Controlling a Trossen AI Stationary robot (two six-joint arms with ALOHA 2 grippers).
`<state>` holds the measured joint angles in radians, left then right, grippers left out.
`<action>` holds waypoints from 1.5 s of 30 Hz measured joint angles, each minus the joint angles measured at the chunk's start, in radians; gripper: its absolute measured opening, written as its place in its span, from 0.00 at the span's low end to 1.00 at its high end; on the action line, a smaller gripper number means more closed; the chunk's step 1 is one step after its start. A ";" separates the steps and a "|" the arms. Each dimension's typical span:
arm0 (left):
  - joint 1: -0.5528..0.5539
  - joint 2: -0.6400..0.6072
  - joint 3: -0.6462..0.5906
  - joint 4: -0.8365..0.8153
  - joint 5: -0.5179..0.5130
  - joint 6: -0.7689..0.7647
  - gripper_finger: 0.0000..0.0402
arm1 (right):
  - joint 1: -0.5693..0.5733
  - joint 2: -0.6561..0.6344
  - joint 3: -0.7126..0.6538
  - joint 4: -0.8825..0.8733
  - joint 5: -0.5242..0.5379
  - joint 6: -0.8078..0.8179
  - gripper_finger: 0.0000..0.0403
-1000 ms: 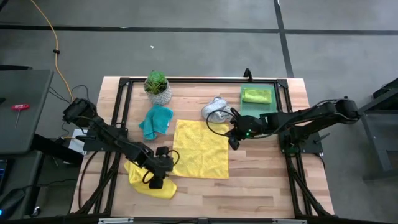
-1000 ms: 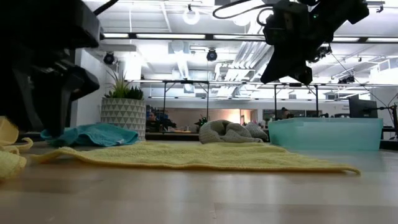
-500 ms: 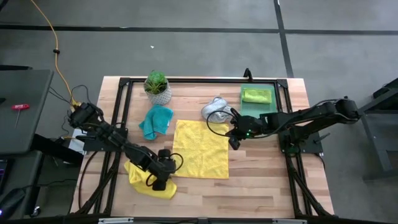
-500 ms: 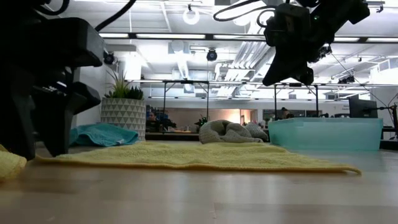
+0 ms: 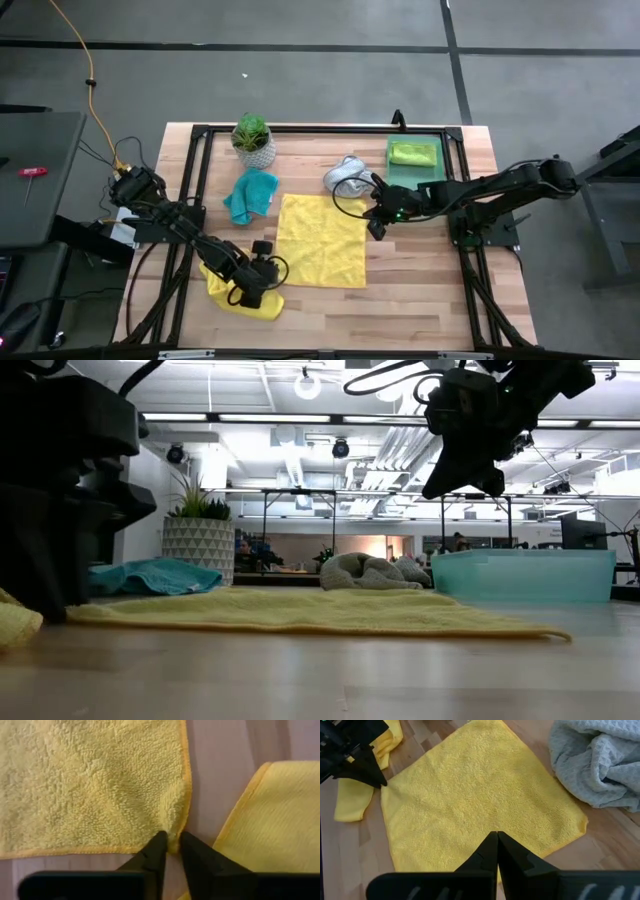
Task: Fold microfiber towels
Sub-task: Fold the right yellow microfiber cloth
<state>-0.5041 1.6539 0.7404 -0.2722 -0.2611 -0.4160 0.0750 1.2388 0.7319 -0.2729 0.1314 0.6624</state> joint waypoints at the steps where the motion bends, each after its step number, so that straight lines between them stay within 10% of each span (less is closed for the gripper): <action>1: 0.003 0.000 0.007 -0.015 0.000 0.000 0.07 | 0.000 0.000 0.000 0.000 -0.001 0.000 0.00; 17: 0.103 0.001 0.130 -0.138 0.026 -0.022 0.00 | 0.095 0.000 0.000 0.023 -0.309 -0.042 0.07; 28: 0.138 0.001 0.133 -0.158 0.131 -0.088 0.00 | 0.339 0.160 0.026 0.036 -0.260 -0.120 0.47; 45: 0.137 0.000 0.134 -0.153 0.174 -0.163 0.00 | 0.457 0.627 0.431 -0.224 -0.130 -0.405 0.50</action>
<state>-0.3668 1.6535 0.8742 -0.4255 -0.0868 -0.5787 0.5315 1.8660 1.1632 -0.4974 0.0018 0.2575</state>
